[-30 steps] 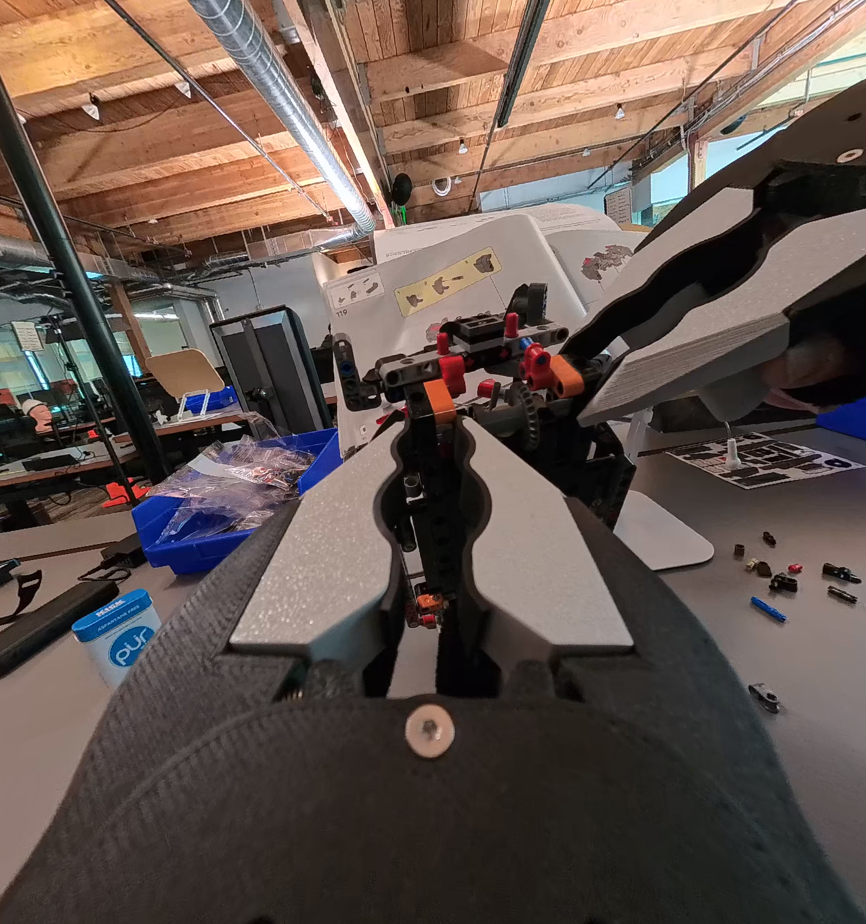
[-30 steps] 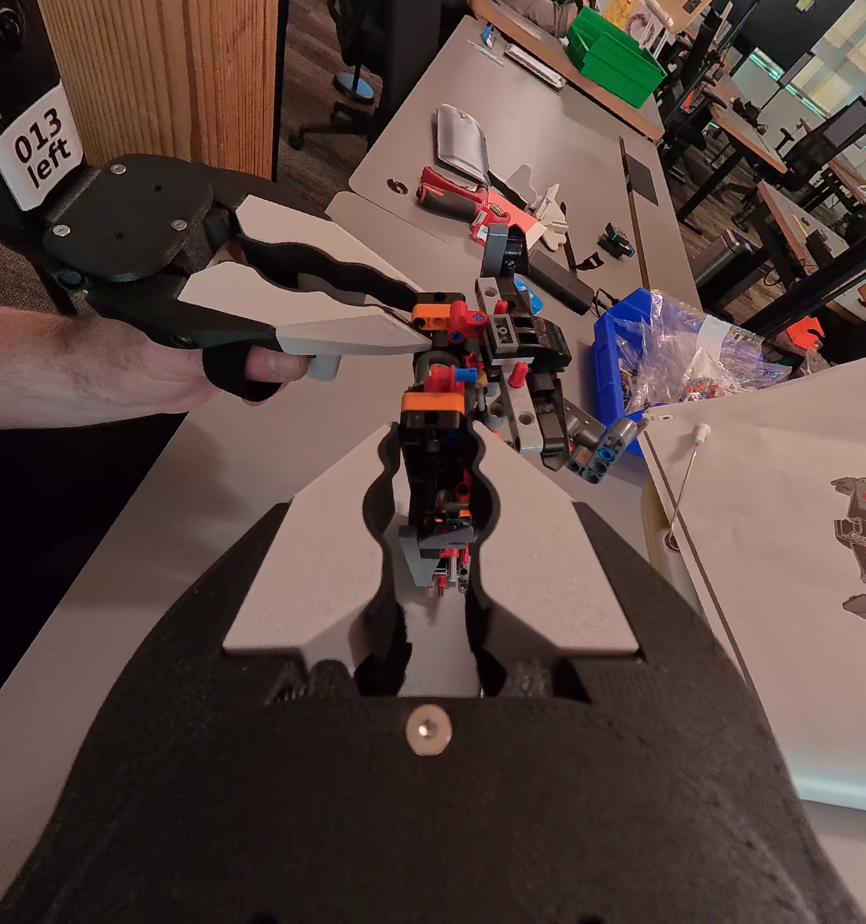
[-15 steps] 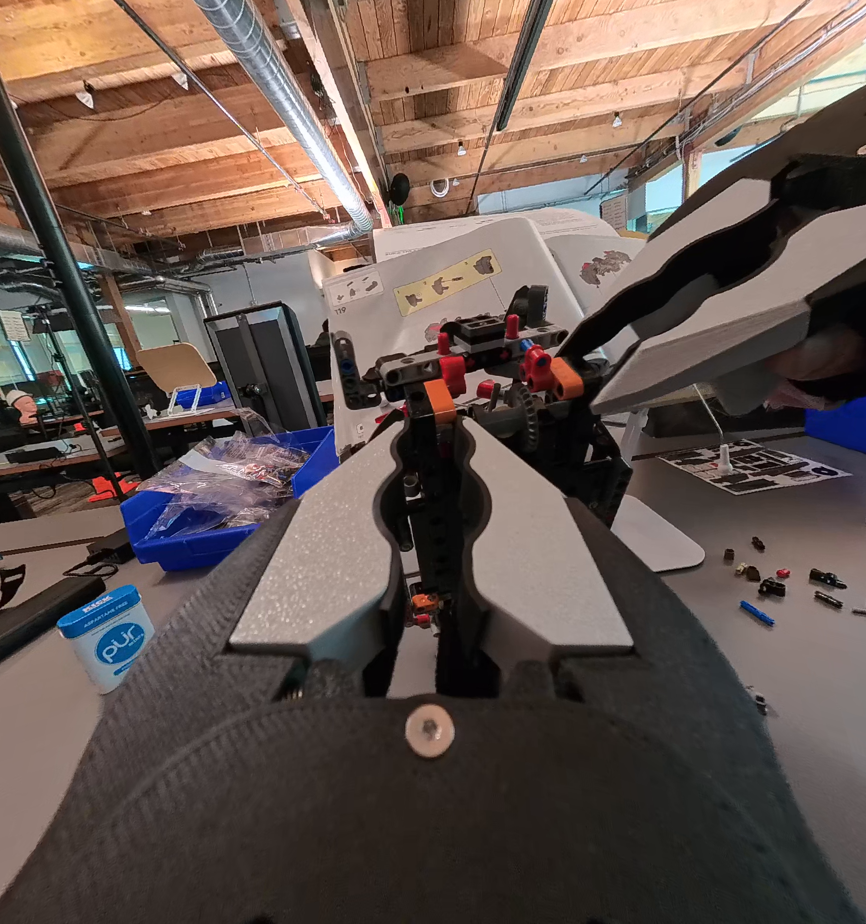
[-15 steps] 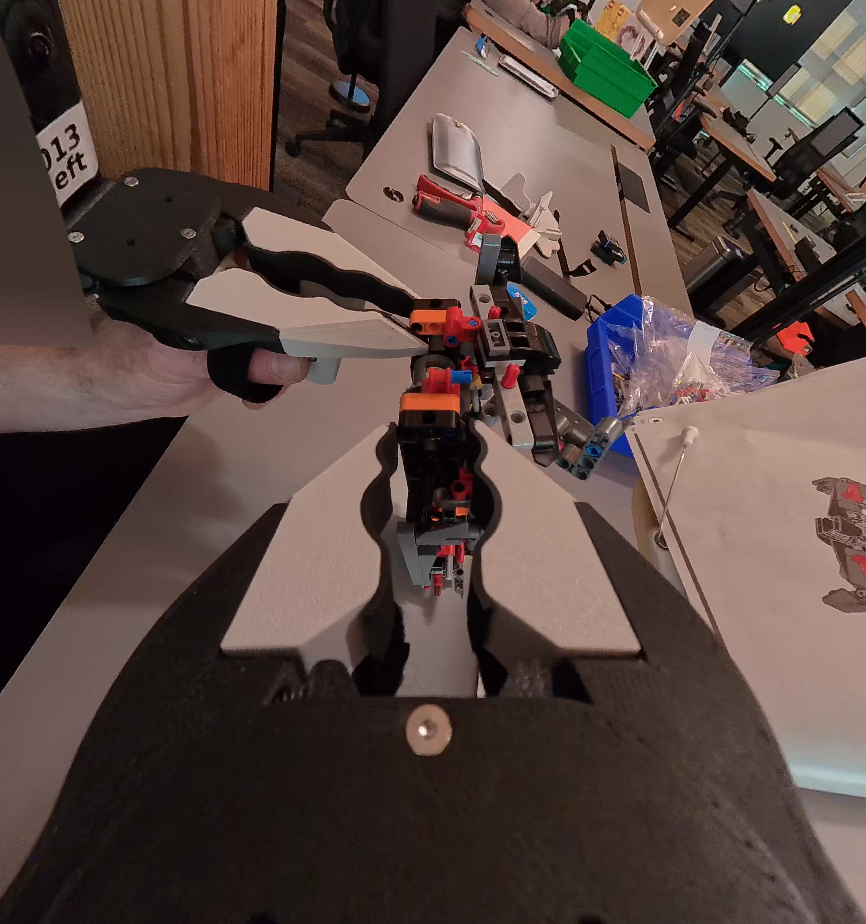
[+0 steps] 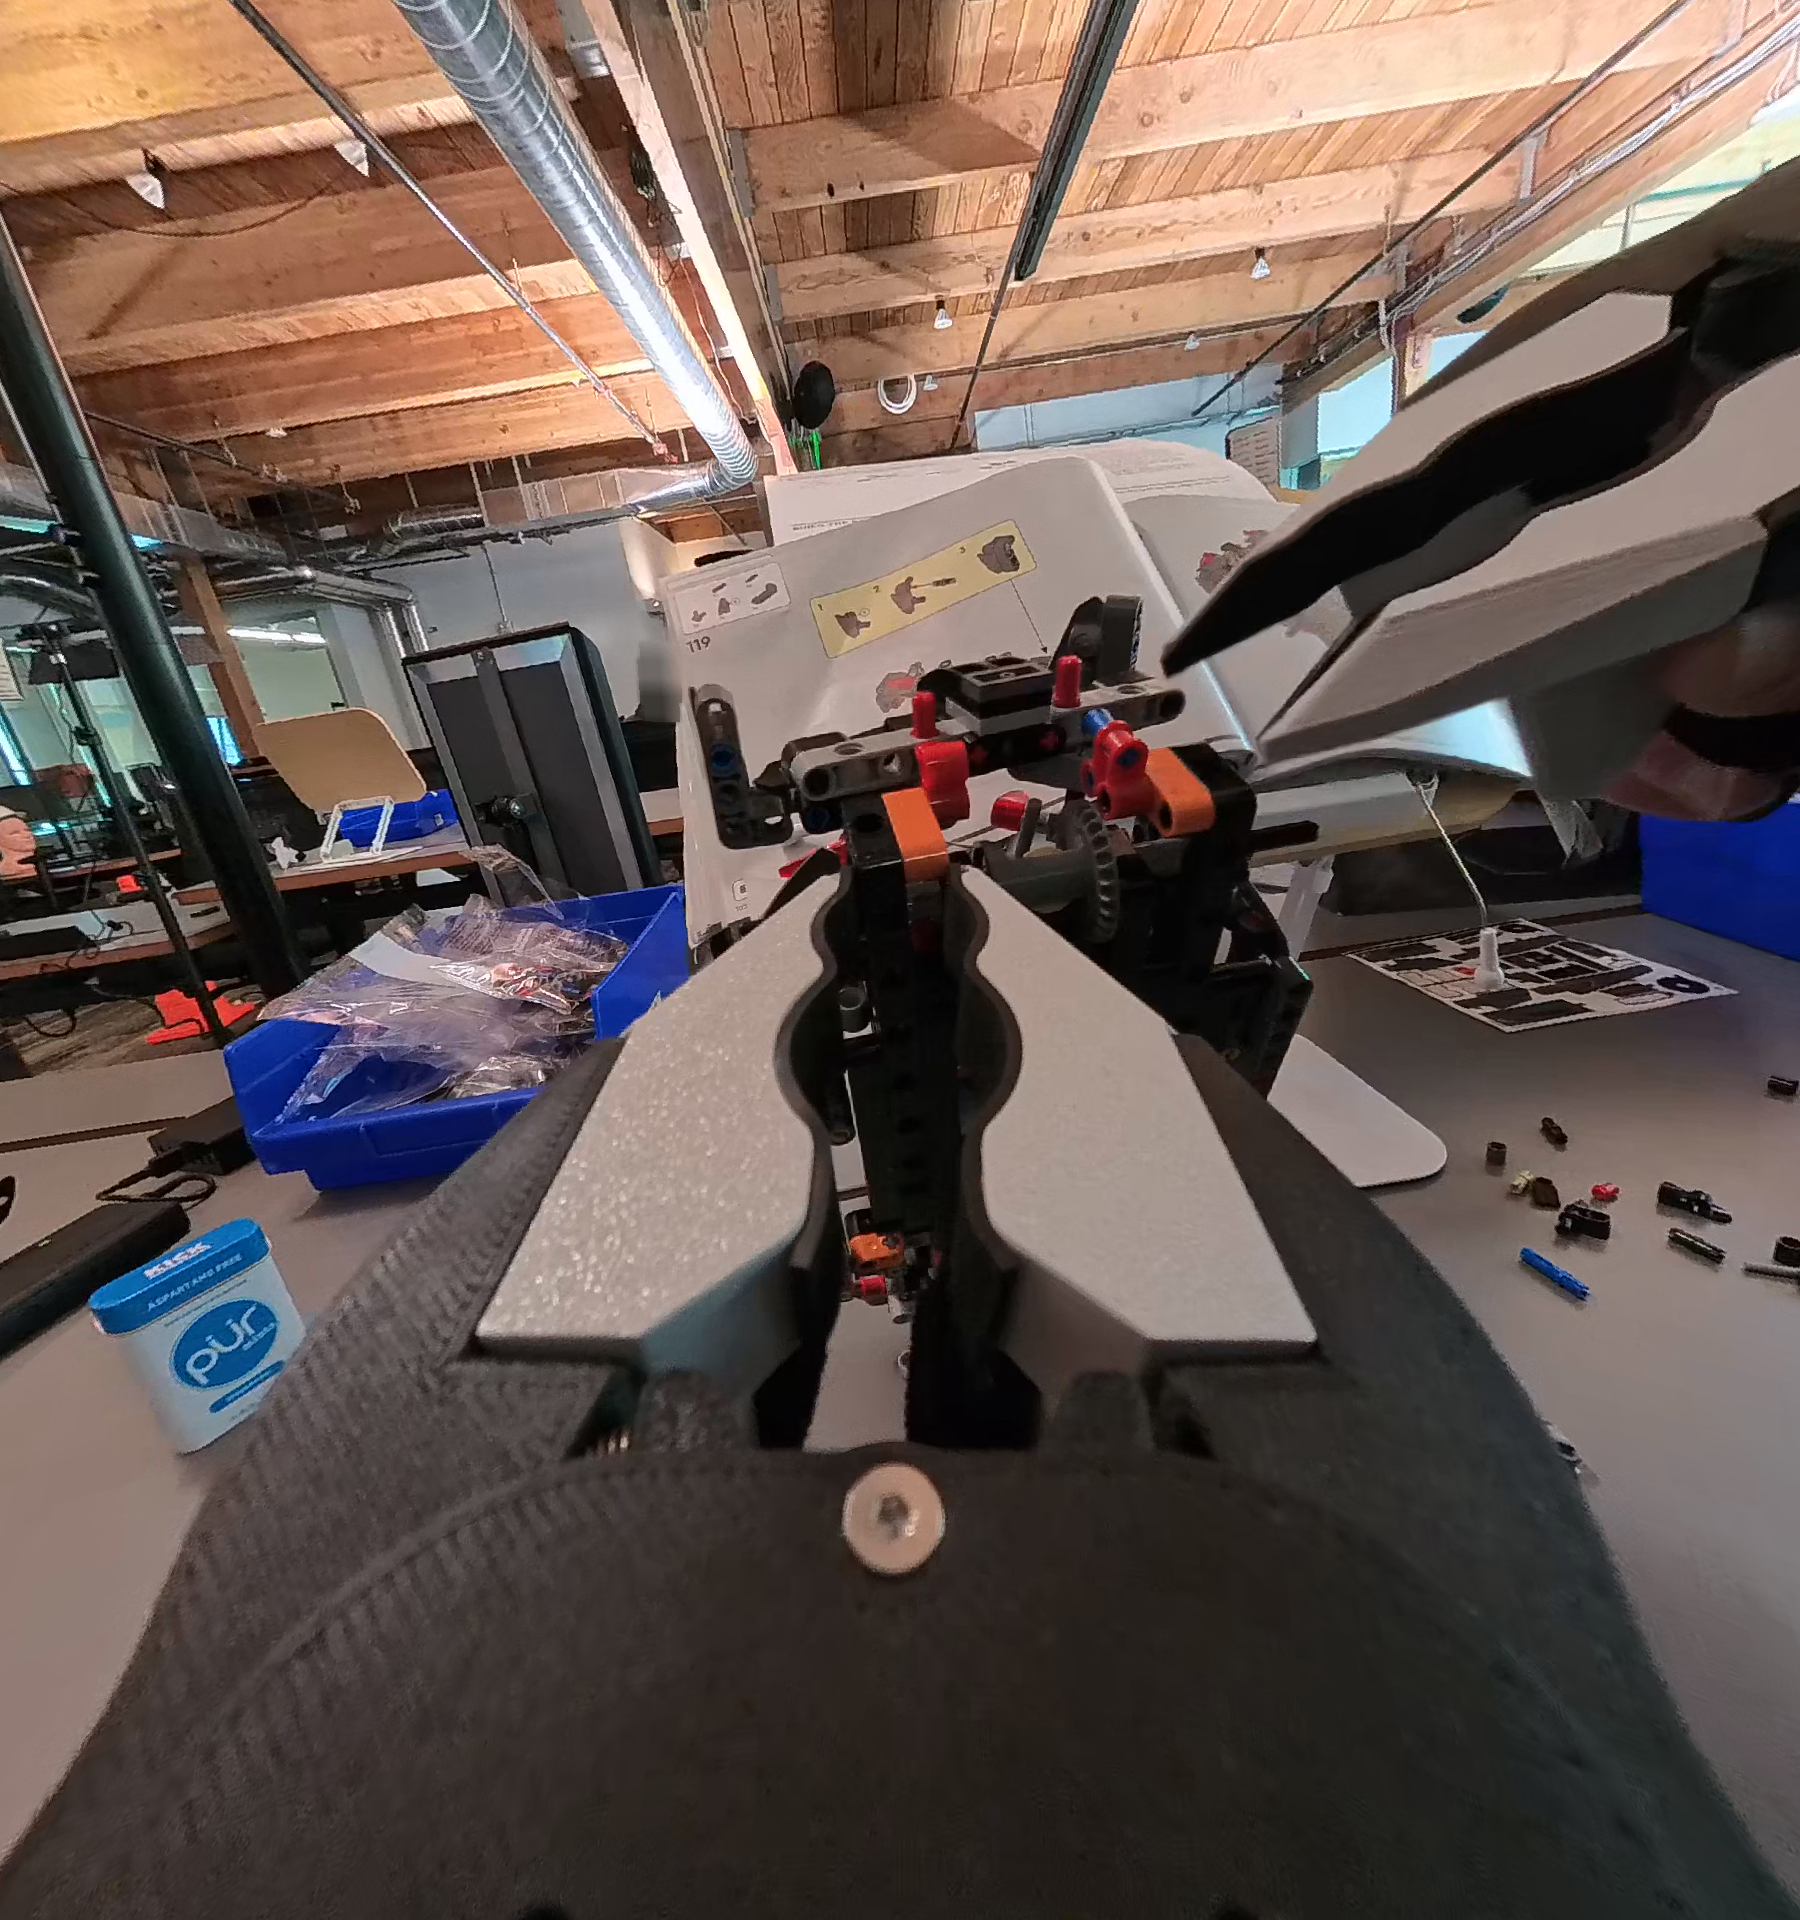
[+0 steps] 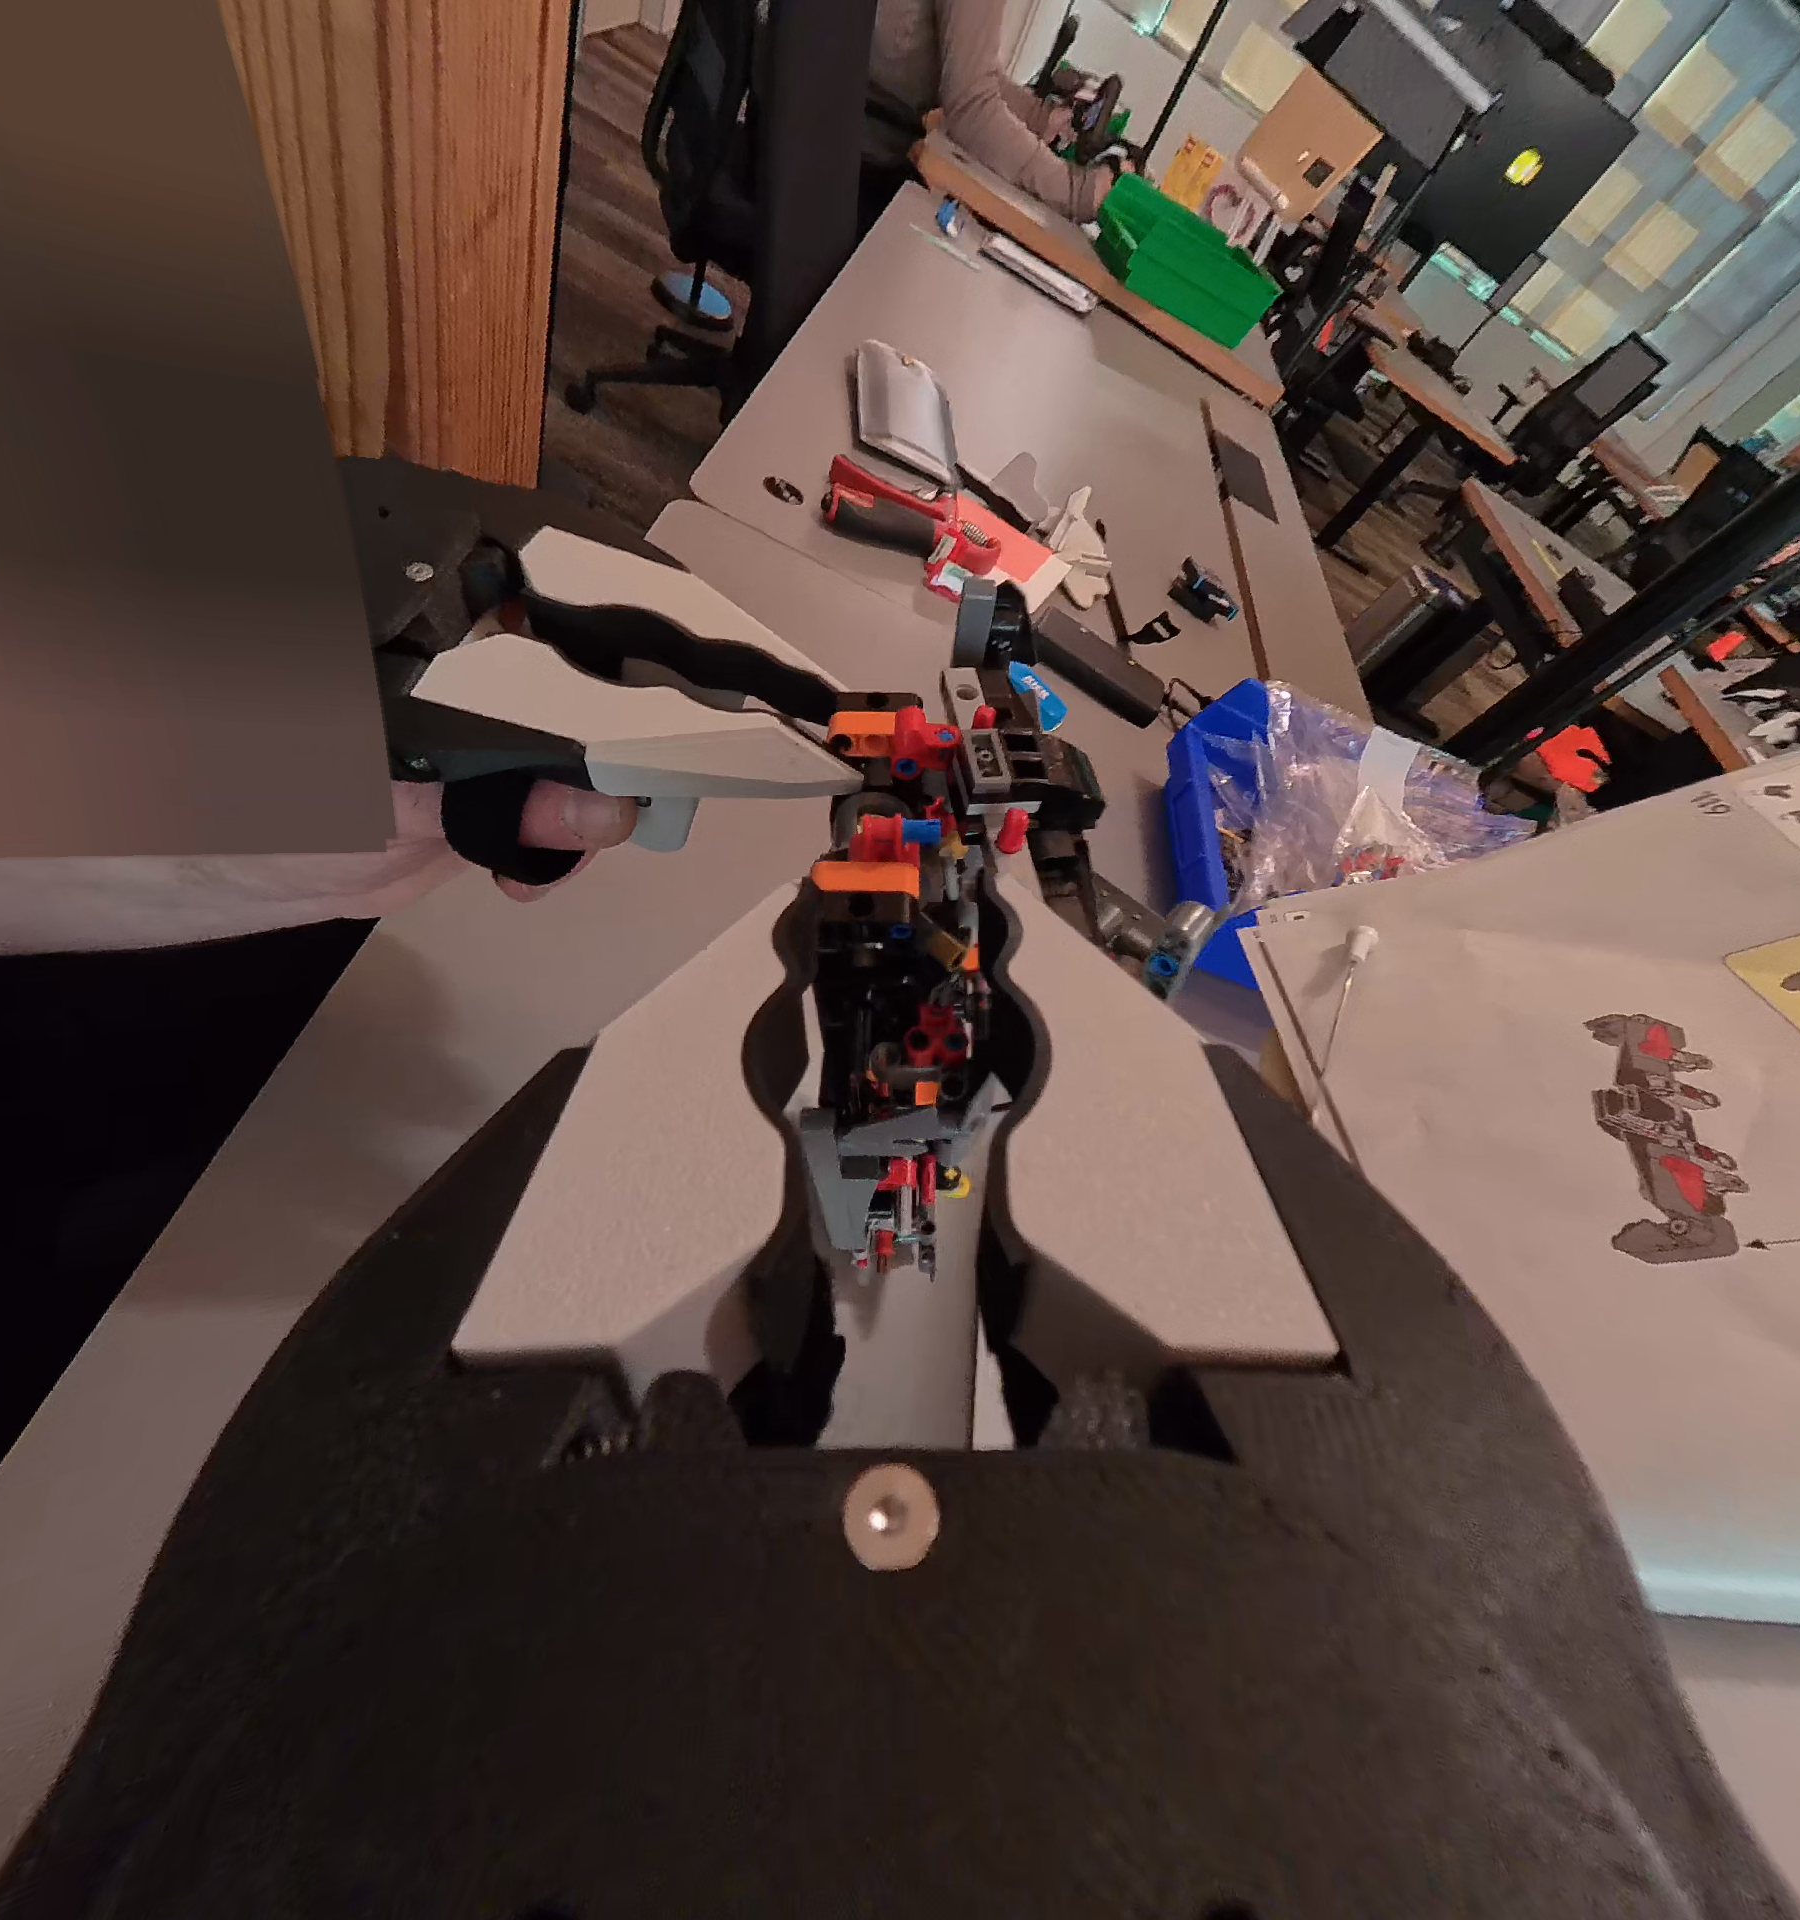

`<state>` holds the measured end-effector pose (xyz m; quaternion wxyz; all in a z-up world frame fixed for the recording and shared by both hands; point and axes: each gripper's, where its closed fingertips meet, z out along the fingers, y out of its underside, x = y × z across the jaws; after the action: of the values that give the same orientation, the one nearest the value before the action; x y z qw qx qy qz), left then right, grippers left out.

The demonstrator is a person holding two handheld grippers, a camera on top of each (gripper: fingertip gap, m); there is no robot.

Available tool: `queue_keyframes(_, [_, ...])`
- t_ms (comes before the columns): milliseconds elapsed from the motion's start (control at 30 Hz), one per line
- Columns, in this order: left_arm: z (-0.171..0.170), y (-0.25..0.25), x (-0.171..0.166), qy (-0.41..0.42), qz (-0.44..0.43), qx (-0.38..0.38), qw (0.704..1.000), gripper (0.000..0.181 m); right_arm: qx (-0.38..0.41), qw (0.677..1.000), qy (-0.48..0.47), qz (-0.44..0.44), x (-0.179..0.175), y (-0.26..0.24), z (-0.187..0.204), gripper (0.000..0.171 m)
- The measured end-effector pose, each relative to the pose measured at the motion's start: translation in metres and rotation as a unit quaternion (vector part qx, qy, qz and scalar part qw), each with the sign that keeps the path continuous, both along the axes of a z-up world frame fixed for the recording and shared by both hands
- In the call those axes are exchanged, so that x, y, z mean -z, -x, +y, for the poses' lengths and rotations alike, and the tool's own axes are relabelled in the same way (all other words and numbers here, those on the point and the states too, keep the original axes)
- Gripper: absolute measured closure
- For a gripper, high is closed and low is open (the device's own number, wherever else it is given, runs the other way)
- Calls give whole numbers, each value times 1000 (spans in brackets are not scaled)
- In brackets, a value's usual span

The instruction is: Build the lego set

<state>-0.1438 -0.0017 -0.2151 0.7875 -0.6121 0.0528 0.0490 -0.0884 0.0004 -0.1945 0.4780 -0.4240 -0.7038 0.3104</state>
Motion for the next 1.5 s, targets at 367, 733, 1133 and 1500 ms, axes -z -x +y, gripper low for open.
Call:
queue_keyframes(367, [2, 0, -1, 0, 1, 3, 1000, 168, -9, 999, -19, 26, -5, 3, -5, 124])
queue_keyframes(733, [2, -3, 0, 3, 13, 5, 1000, 168, -21, 997, -78, 20, 5, 21, -25, 120])
queue_keyframes(1133, [2, 2, 0, 11, 20, -2, 1000, 168, -9, 994, -105, -41, 16, 42, -27, 120])
queue_keyframes(1500, [1, 3, 0, 10, 17, 2, 1000, 167, -37, 996, -47, -70, 16, 43, -36, 105])
